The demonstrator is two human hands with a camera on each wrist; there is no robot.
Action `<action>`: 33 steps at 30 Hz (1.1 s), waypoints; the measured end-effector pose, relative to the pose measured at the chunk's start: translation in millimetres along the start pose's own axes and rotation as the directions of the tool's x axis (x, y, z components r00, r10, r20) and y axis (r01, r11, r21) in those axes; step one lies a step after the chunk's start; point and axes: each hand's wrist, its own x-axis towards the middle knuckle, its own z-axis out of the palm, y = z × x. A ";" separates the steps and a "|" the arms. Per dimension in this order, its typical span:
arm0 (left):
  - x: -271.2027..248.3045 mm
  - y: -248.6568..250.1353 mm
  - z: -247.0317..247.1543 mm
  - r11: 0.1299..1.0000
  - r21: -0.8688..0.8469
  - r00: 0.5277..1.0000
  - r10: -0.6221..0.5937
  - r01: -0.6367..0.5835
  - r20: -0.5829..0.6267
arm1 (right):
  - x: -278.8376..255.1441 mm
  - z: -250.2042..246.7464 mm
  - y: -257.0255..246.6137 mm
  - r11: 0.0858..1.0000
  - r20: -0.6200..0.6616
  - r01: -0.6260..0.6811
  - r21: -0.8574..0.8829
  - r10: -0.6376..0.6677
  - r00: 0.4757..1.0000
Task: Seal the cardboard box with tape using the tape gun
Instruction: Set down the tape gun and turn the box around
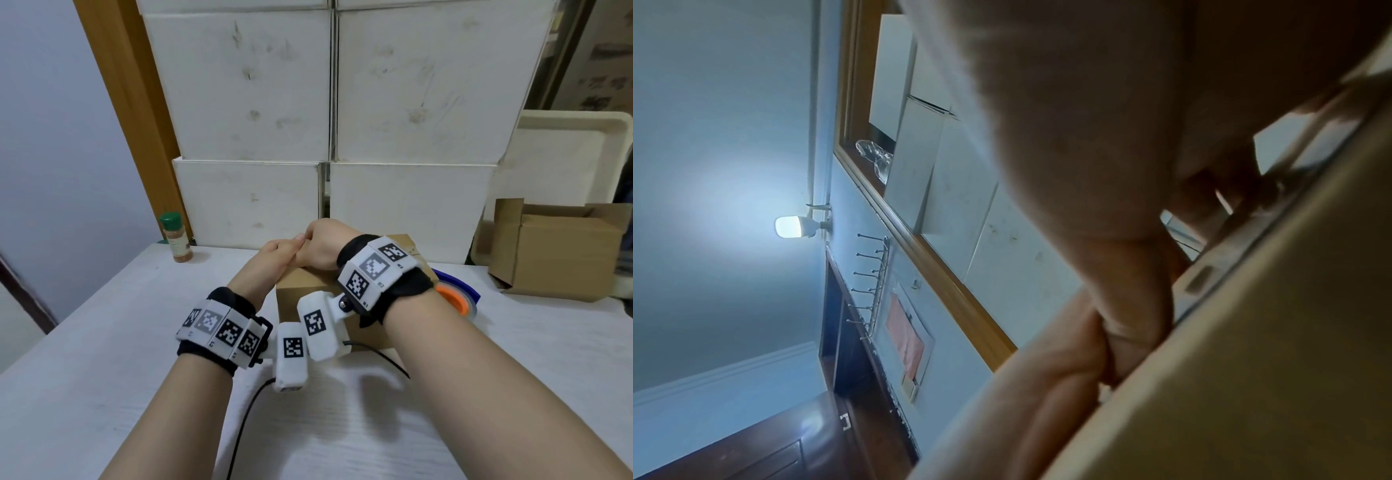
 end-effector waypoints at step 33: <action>-15.5 -2.8 16.9 0.919 -0.344 0.980 -0.192 0.195 0.043 | -47.9 -22.9 144.8 0.521 0.066 -0.232 0.821 0.318 0.946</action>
